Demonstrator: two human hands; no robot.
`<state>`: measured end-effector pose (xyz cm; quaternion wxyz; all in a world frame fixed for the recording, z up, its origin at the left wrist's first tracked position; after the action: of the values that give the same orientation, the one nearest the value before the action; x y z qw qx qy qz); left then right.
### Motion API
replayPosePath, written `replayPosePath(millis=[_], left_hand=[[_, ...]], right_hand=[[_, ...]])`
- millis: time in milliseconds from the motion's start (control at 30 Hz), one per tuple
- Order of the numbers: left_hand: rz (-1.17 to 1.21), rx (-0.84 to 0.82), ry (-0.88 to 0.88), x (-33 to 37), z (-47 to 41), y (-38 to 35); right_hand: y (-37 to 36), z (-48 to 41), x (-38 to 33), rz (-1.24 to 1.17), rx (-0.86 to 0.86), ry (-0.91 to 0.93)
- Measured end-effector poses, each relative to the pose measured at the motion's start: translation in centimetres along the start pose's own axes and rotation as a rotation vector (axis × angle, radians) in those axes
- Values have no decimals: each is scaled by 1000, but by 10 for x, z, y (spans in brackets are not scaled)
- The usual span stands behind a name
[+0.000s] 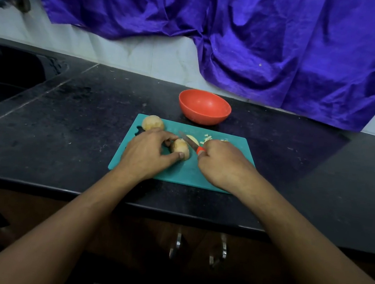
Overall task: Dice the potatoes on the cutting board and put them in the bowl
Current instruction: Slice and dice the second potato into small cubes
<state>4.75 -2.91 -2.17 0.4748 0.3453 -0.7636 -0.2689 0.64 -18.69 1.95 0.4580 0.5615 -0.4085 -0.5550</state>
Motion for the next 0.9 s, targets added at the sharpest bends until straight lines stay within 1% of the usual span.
replayPosePath(millis=[133, 433, 633, 767, 900], left_hand=[[12, -5, 1, 0, 0, 0], [6, 2, -9, 0, 0, 0], [-10, 8, -23, 1, 0, 1], [-27, -1, -15, 2, 0, 1], [-13, 16, -4, 1, -1, 2]], right_hand=[[7, -3, 1, -25, -23, 1], [11, -7, -10, 5, -75, 10], [-8, -14, -26, 24, -69, 13], [-13, -8, -23, 13, -59, -16], [-25, 11, -15, 37, -107, -24]])
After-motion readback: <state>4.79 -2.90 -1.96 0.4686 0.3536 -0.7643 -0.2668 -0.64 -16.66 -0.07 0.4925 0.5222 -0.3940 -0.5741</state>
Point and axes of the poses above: each hand's wrist, its own z-axis away from the middle knuckle, its own y-axis out of the back of the hand, x = y × z, the point moved 9 cm from there along -z, towards the middle knuckle, and after that the axes turned 3 degrees about x, right-handed, at the moved point
